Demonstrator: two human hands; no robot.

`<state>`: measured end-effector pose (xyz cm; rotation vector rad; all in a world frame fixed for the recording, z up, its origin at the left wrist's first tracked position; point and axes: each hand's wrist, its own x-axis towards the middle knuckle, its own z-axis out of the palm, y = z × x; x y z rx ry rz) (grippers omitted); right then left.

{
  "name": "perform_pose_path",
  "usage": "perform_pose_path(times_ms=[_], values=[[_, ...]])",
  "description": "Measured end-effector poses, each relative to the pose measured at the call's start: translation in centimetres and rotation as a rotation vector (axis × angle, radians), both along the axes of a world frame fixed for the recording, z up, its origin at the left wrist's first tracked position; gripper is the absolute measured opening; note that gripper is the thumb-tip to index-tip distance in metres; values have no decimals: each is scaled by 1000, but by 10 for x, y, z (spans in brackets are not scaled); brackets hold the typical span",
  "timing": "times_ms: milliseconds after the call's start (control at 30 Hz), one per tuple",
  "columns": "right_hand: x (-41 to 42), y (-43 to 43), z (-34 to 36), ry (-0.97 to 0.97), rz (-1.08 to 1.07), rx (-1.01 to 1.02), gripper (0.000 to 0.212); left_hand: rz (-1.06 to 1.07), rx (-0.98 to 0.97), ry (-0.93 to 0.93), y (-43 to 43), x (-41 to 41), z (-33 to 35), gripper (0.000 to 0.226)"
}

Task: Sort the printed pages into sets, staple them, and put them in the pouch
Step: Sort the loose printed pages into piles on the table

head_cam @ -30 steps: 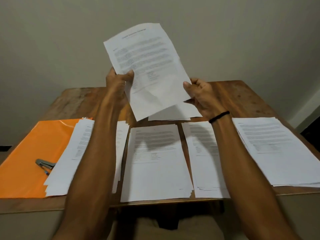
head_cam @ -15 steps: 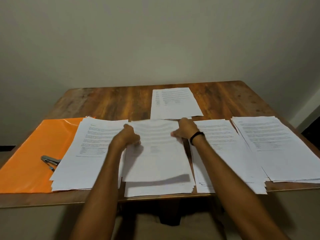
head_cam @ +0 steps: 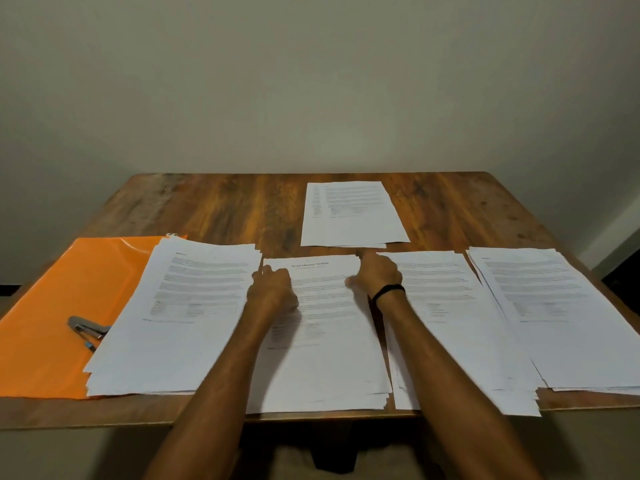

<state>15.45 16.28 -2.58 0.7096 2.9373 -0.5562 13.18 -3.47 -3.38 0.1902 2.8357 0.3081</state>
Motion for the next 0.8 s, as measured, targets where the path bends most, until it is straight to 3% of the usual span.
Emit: perform_pose_path(times_ms=[67, 133, 233, 300, 433, 533, 600, 700, 800], values=[[-22, 19, 5, 146, -110, -93, 41, 21, 31, -17, 1, -9, 1, 49], [-49, 38, 5, 244, -243, -94, 51, 61, 99, -6, 3, -18, 2, 45], [-85, 62, -10, 165, -388, -40, 80, 135, 298, 21, 9, -28, 4, 37], [-100, 72, -25, 69, -426, -6, 88, 134, 380, 42, 12, -36, 5, 35], [-113, 75, -36, 53, -365, 87, 64, 122, 415, 41, 16, -51, 8, 32], [-112, 71, -35, 199, -405, 90, 44, 128, 434, 31, 20, -57, 10, 28], [-104, 70, -33, 405, -440, -12, 28, 122, 475, 42, 23, -58, 10, 23], [-92, 66, -18, 733, -537, -412, 12, 120, 677, 100, 26, -56, 15, 22], [-75, 53, 1, 884, -647, -732, 13, 252, 1036, 8, 32, -56, 24, 57]])
